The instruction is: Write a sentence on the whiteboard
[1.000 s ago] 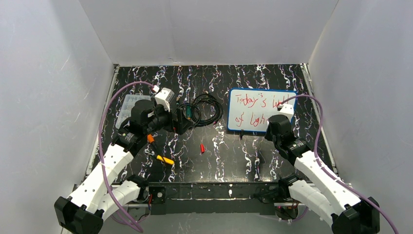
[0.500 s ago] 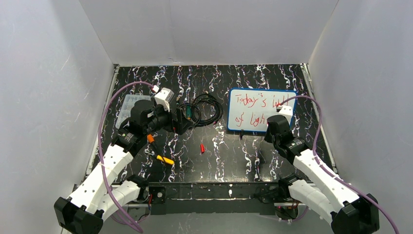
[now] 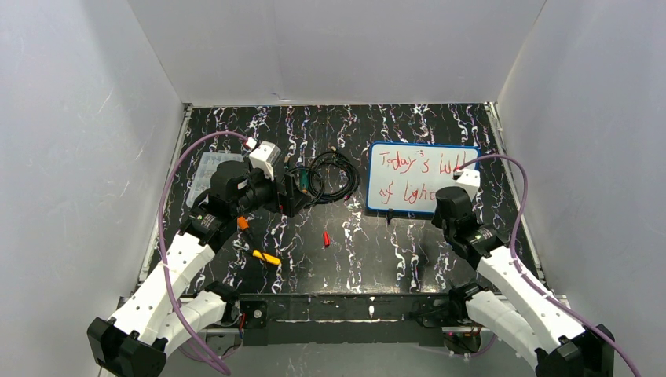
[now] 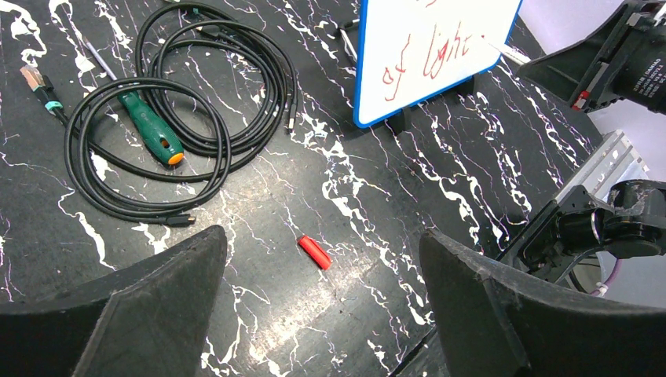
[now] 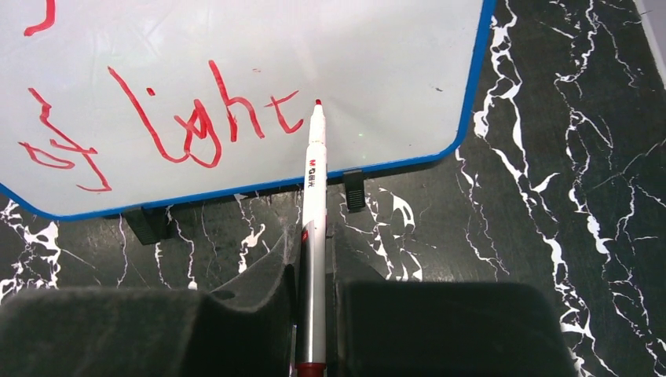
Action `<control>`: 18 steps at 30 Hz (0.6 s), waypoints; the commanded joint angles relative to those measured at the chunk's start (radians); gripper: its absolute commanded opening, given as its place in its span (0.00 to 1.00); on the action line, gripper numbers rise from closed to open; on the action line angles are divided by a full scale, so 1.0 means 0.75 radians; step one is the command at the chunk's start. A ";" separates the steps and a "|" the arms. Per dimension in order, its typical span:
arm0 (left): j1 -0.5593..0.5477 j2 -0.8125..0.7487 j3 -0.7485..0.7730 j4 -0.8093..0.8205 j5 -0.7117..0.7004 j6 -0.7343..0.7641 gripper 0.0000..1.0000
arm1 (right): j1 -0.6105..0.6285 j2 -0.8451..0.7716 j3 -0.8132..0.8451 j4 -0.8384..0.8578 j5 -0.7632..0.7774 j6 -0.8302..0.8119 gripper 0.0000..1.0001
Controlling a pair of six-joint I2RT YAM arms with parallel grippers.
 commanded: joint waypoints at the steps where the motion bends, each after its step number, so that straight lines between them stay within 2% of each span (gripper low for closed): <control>1: 0.009 -0.033 -0.007 -0.003 0.018 -0.004 0.91 | -0.005 -0.021 0.051 -0.037 0.077 0.010 0.01; 18: 0.009 -0.030 -0.008 -0.006 0.018 -0.002 0.91 | -0.012 0.079 0.010 0.082 0.052 -0.013 0.01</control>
